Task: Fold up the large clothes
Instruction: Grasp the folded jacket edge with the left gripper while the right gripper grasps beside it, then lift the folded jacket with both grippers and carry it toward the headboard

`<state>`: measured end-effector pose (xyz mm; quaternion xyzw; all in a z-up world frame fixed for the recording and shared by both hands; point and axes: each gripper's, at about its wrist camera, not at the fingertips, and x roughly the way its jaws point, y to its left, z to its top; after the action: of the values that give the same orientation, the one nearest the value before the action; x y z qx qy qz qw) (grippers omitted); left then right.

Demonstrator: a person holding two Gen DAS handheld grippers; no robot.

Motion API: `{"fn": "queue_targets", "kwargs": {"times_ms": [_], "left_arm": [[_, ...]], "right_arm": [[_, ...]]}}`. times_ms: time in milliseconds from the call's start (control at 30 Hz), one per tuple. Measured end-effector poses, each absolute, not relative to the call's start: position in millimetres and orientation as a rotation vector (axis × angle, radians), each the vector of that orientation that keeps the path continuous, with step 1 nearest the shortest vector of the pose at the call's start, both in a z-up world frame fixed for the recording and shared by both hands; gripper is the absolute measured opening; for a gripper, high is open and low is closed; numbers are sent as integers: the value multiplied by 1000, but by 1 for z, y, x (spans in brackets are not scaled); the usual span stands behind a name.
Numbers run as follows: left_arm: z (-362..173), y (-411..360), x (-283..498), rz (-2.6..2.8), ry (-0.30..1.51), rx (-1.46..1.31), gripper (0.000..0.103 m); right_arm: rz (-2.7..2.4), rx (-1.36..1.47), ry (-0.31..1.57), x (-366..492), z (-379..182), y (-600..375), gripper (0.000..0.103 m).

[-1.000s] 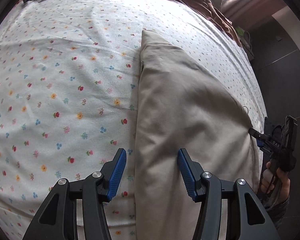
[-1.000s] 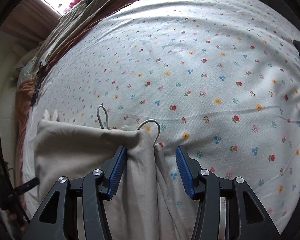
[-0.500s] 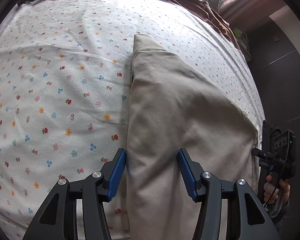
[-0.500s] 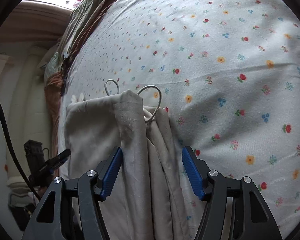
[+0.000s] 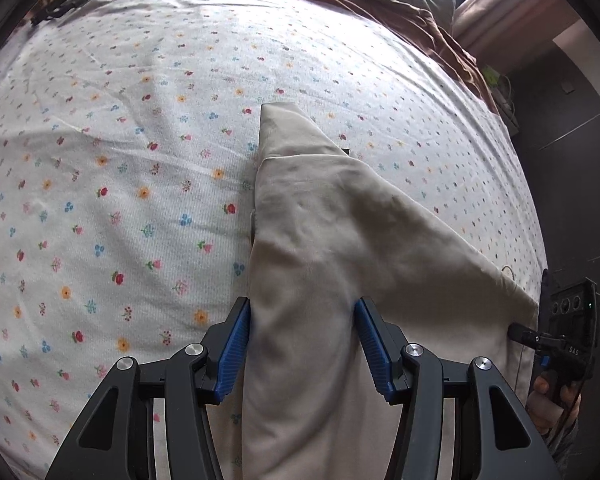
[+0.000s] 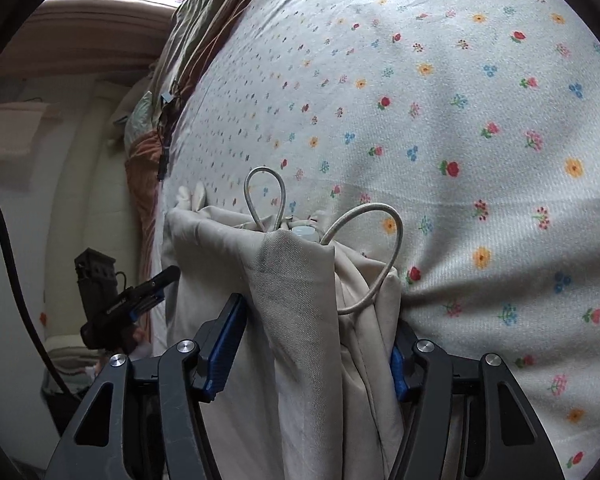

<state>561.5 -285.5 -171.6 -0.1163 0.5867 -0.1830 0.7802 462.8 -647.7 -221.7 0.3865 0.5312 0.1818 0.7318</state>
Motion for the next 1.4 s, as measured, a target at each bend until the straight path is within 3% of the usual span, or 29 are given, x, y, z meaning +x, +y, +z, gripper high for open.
{"fn": "queue_targets", "kwargs": {"times_ms": [100,167,233,767,1400], "left_arm": [[-171,-286,561,-388,1265,-266,47],[-167,-289,558,-385,1256,-258,35],[-160,-292,555,-383,1245,-227,30],[-64,-271,494,-440,1032,-200,3],[4,-215,424,-544,866,-309,1]], "right_arm": [[395,860,1174,463,-222,-642,33],[388,846,1159,459,-218,-639,27],[371,791,1128,454,-205,-634,23],[350,628,898,368,-89,-588,20],[372,563,710,285,-4,-551,18]]}}
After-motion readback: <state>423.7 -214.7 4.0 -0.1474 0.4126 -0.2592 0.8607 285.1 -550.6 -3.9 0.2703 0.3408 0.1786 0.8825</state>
